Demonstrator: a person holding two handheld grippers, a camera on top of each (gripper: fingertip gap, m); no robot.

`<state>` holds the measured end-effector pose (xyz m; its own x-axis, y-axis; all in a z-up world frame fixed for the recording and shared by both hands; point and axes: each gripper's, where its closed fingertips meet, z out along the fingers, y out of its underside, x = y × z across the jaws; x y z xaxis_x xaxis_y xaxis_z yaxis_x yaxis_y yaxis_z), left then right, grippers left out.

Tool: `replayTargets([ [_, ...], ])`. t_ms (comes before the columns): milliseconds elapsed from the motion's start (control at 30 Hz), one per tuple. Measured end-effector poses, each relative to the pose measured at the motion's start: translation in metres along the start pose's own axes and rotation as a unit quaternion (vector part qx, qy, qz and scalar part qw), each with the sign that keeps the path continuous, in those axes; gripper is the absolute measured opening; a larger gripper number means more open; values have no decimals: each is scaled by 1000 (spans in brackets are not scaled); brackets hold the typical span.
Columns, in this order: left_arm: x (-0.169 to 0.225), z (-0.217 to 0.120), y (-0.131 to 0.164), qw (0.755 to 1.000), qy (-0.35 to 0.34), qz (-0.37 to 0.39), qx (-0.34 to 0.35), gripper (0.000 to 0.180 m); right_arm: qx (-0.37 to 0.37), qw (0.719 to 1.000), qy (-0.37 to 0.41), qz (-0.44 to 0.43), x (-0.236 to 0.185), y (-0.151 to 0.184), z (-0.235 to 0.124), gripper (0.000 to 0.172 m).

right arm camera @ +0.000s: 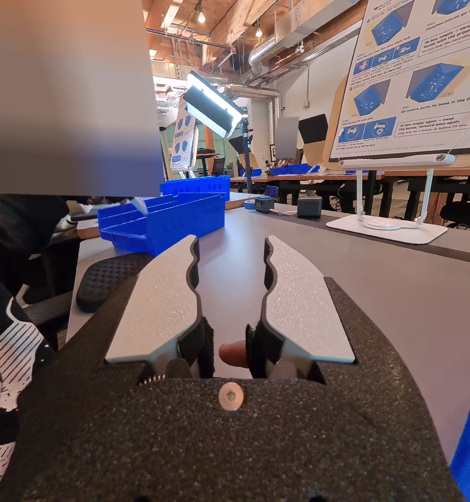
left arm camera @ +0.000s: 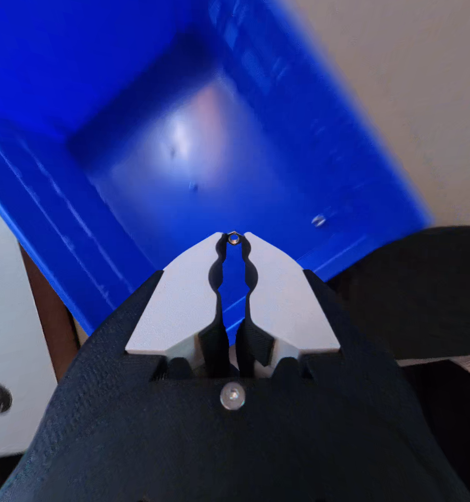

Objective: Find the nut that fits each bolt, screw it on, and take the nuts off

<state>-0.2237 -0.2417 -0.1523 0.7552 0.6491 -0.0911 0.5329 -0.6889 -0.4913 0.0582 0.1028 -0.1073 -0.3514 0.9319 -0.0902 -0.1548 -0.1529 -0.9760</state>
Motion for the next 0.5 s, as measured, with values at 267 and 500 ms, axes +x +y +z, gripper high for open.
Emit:
replayTargets([
  [267,166,-67,-82,946,162,182,215,10,-7,1000,-3,-14,-3,2,1,45],
  [500,318,-48,-63,869,302,341,191,11,-5,1000,-3,-13,-3,2,1,44],
])
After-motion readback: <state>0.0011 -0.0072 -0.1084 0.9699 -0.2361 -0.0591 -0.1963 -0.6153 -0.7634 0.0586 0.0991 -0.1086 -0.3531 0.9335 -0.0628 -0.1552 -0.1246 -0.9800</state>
